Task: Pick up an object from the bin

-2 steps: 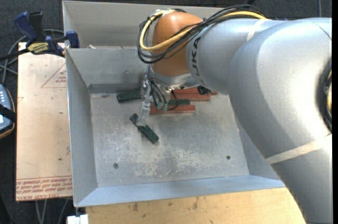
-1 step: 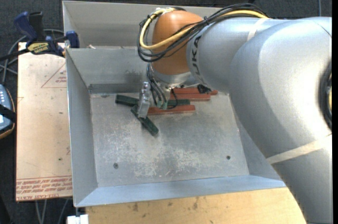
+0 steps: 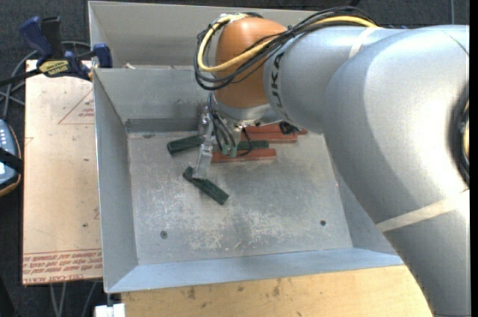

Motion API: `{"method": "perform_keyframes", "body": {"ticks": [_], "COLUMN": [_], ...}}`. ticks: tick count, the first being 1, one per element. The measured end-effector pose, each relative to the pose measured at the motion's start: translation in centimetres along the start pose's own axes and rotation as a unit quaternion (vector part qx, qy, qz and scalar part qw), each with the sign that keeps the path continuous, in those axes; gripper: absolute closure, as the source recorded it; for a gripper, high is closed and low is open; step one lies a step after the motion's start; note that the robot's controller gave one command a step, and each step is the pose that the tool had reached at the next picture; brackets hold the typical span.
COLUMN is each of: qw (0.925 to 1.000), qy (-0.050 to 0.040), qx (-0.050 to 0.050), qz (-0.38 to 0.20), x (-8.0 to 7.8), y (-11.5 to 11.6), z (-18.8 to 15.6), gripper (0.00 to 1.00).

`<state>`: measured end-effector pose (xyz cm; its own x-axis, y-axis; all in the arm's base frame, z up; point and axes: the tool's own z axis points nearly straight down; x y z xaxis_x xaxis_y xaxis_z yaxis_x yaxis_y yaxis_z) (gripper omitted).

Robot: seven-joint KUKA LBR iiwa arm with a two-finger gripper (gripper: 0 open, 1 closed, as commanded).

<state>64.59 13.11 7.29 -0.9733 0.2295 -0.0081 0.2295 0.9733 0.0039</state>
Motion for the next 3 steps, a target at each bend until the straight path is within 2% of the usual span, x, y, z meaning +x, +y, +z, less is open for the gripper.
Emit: {"method": "perform_keyframes", "body": {"ticks": [1, 2, 3], "qw": [1.0, 1.0, 1.0], "qy": [-0.0005, 0.0006, 0.0019], "qx": [-0.002, 0.0, 0.001], "qz": [0.0, 0.0, 0.0], "x": [-0.15, 0.05, 0.11], "y": [0.17, -0.02, 0.0], "z": [-0.47, 0.07, 0.12], "gripper": [1.0, 0.0, 1.0]}}
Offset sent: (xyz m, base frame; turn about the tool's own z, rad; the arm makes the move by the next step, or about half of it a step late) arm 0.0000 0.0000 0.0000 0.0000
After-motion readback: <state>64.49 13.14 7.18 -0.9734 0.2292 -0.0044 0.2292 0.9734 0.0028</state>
